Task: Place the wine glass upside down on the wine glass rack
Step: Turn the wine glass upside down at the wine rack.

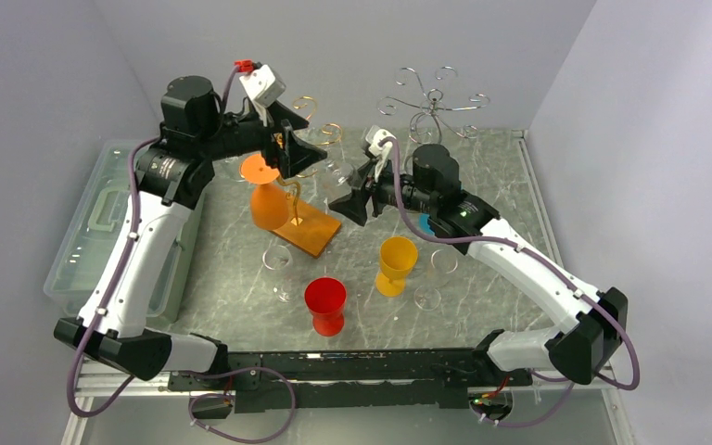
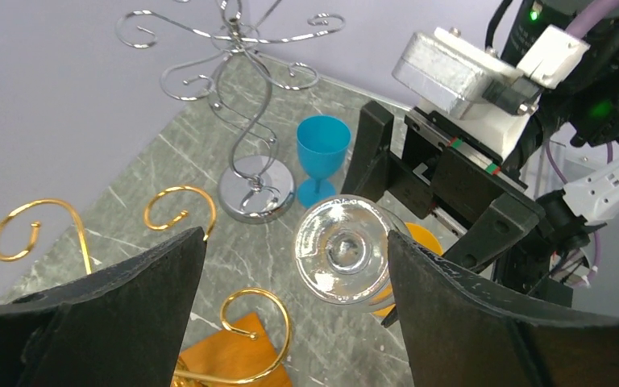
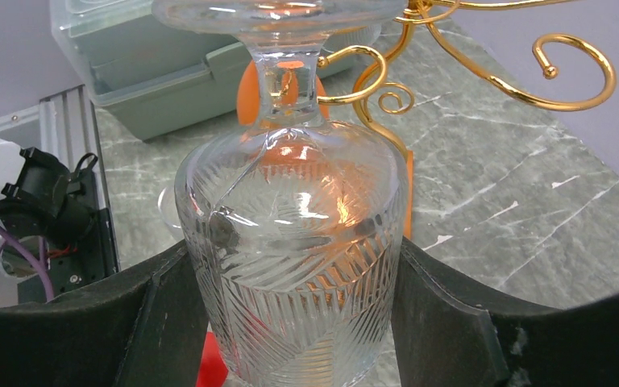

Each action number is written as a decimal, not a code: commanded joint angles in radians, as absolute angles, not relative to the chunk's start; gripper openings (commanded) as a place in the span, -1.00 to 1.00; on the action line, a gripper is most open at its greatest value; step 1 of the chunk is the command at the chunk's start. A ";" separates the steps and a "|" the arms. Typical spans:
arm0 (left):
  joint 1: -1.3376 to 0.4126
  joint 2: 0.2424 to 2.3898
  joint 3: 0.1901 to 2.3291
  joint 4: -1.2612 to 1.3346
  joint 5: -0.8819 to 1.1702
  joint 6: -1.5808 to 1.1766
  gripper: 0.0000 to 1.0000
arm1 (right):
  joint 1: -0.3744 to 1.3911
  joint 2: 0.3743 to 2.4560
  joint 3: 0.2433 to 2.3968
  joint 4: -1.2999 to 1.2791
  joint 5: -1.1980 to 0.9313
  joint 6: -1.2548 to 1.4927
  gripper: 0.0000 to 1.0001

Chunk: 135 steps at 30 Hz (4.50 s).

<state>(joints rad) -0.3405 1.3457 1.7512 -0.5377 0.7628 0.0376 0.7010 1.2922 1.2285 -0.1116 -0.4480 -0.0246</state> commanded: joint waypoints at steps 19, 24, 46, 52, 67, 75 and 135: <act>-0.394 1.282 1.643 -0.592 0.690 0.176 0.68 | 0.696 1.153 1.211 0.086 -0.504 -0.034 -1.00; -0.404 1.275 1.640 -0.610 0.697 0.190 0.67 | 0.695 1.144 1.202 0.114 -0.502 -0.024 -1.00; -0.419 1.269 1.890 -0.726 0.487 0.175 0.96 | 0.638 1.233 1.183 0.191 -0.479 -0.036 -1.00; -0.419 1.268 1.987 -0.831 0.341 0.202 0.96 | 0.638 1.295 1.200 0.215 -0.502 -0.034 -1.00; -0.419 1.264 2.011 -0.988 0.087 0.393 0.99 | 0.633 1.454 1.286 0.226 -0.546 -0.042 -1.00; -0.419 1.285 2.052 -1.033 0.024 0.425 0.99 | 0.626 1.522 1.335 0.212 -0.583 -0.043 -1.00; -0.419 1.373 1.999 -1.074 -0.102 0.445 0.99 | 0.692 1.569 1.225 0.451 -0.647 -0.152 -1.00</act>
<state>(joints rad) -0.4160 1.3674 1.9881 -1.0752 -0.0853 0.4503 0.6891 1.6367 1.2564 0.2562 -0.6220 -0.1307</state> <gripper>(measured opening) 0.994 0.695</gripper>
